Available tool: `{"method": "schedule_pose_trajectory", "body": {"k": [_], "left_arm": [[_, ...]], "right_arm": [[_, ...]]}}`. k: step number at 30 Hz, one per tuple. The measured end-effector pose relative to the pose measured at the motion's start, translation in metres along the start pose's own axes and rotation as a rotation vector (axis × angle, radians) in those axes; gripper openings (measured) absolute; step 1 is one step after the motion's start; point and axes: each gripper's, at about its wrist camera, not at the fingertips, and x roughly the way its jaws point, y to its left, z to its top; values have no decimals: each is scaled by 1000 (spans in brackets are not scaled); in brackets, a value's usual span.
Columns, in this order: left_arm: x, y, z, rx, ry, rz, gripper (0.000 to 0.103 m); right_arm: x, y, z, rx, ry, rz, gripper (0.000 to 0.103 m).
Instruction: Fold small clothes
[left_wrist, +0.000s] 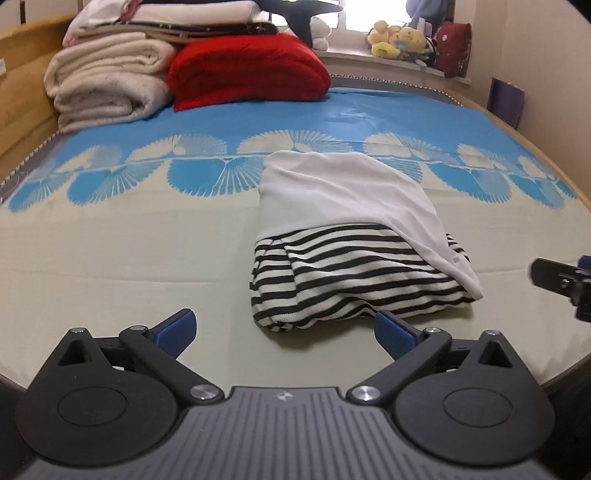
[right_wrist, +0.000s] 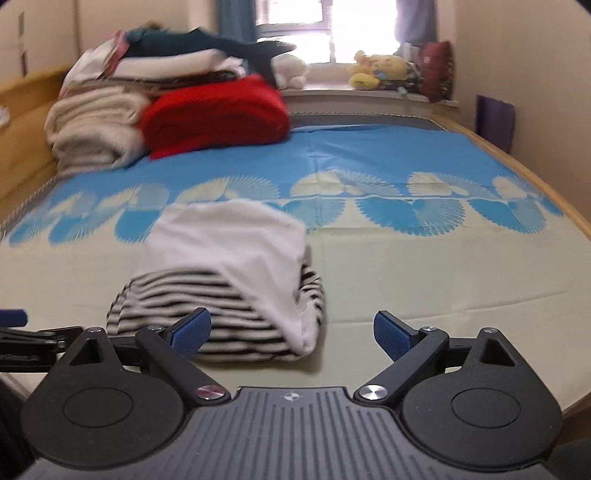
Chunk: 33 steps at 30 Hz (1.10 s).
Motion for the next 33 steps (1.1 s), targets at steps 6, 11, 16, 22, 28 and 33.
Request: {"method": "schedule_pose_trajectory", "body": {"k": [6,11,16,22,28,33], "left_arm": [[10,-6,1,4,17,-7,102],[16,-7,2,-5,18,-3,102],[18,-8,3,-35,16,-17,102],[22,-6,6,-58,24,-22,102],[24,-4,6,-62,27,-22,102],[25,-2,7,-65,29,-20,102]], "right_arm": [[17,7,-2,16,72,-13,96],[26,16,-3,4,92,-9,96],[31,25,-2,-9,95,12,97],[36,28,-1,22,107,15,98],[38,29,-1,26,111,14,98],[39,31,-1,14,111,7,98]]}}
